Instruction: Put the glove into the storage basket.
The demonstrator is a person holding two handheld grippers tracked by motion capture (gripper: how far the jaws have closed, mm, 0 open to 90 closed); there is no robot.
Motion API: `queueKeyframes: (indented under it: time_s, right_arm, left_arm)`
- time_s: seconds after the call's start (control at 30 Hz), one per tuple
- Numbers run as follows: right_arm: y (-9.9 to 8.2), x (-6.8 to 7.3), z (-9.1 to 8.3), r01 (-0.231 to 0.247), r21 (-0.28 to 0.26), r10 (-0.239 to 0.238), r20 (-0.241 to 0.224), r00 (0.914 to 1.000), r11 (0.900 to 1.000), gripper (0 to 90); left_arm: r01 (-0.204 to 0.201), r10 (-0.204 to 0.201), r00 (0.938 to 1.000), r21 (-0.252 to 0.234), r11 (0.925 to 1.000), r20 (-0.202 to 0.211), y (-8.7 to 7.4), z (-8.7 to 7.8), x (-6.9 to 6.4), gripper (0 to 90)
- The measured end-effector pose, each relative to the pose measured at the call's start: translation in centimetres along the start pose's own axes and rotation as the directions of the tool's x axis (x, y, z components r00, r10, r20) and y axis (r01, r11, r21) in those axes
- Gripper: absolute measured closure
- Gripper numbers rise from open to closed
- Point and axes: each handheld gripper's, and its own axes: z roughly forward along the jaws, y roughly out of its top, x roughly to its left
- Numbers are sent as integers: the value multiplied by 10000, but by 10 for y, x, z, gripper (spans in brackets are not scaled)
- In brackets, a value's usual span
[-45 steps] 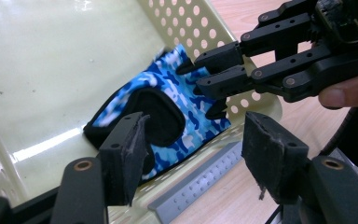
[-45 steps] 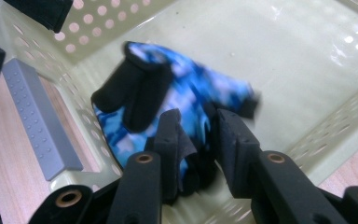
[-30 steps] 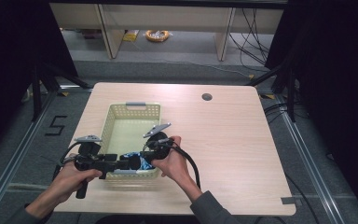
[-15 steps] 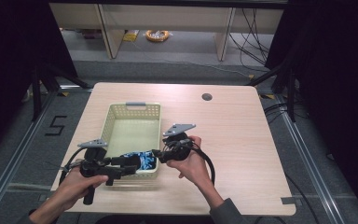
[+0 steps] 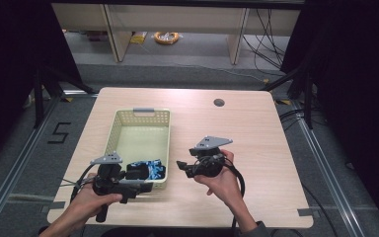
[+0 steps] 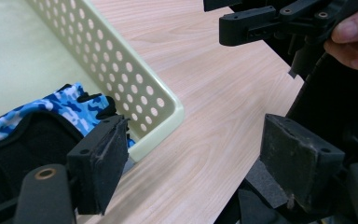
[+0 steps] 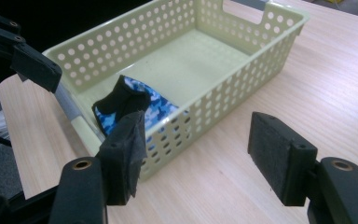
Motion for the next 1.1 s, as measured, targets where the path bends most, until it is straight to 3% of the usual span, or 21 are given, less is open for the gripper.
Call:
queueKeyframes:
  time_s: [0.1,0.13,0.23,0.27,0.4,0.43,0.6,0.63,0.67,0.7,0.73,0.8,0.87,0.9,0.97,1.0,1.03,1.1]
  right_arm:
    - [-4,-2,-6,-13,-54,13,68,10000,10000,371]
    - [-5,0,-8,-221,-6,221,30,9998,9998,369]
    - [-11,-3,-12,-80,-89,81,63,9999,9999,367]
    - [-14,-3,-15,-137,-68,137,98,9999,9999,367]
    - [-23,-3,-22,-305,-38,306,171,9994,9995,362]
    - [-25,-5,-23,-139,-66,140,180,9997,9999,361]
    - [-32,-5,-29,-109,-182,111,103,9999,9998,328]
    - [-34,-3,-30,-322,-114,324,181,9993,9994,317]
    - [-35,-4,-31,-112,-149,114,169,9998,9998,317]
    - [-36,-3,-31,-210,-160,212,143,9997,9997,311]
    - [-37,-4,-32,87,-234,-84,147,9999,9997,293]
    - [-40,0,-35,-490,-150,493,174,9986,9987,271]
    - [-42,-2,-36,-255,-270,261,211,9994,9993,263]
    - [-43,0,-38,-362,-231,367,239,9990,9991,254]
    - [-45,-2,-38,37,-534,-29,147,9999,9986,237]
    - [-47,1,-40,-392,-438,398,134,9991,9983,231]
    - [-48,-1,-39,-131,-529,136,90,9999,9985,228]
    - [-51,0,-41,-348,-465,353,114,9993,9983,227]
  left_arm:
    - [-49,49,10000,-34,10000,-21,-1,1,-2,226]
    - [-95,94,9999,-114,9999,-56,-2,2,-4,227]
    - [-101,101,9998,21,9999,147,-5,3,-5,227]
    - [-104,105,9999,-70,9999,27,-6,4,-6,227]
    - [-257,257,9995,11,9997,191,-9,6,-9,227]
    - [-271,271,9992,8,9996,301,-10,7,-9,226]
    - [-738,739,9971,-79,9972,180,-15,11,-14,223]
    - [-873,872,9962,-127,9961,-28,-17,11,-16,223]
    - [-1064,1065,9943,-121,9943,95,-18,12,-16,222]
    - [-1081,1081,9941,-140,9940,-24,-19,12,-18,223]
    - [-1032,1032,9947,-208,9944,-6,-21,13,-19,222]
    - [-1070,1072,9942,-191,9941,101,-23,14,-21,222]
    - [-1078,1084,9940,-300,9937,167,-26,15,-23,221]
    - [-1177,1182,9928,-266,9927,195,-27,15,-23,221]
    - [-1265,1272,9915,-251,9916,274,-29,16,-25,221]
    - [-1308,1317,9909,-290,9910,282,-30,17,-25,221]
    - [-1441,1443,9895,-147,9895,124,-32,17,-26,221]
    - [-1503,1505,9885,-152,9885,116,-33,18,-27,220]
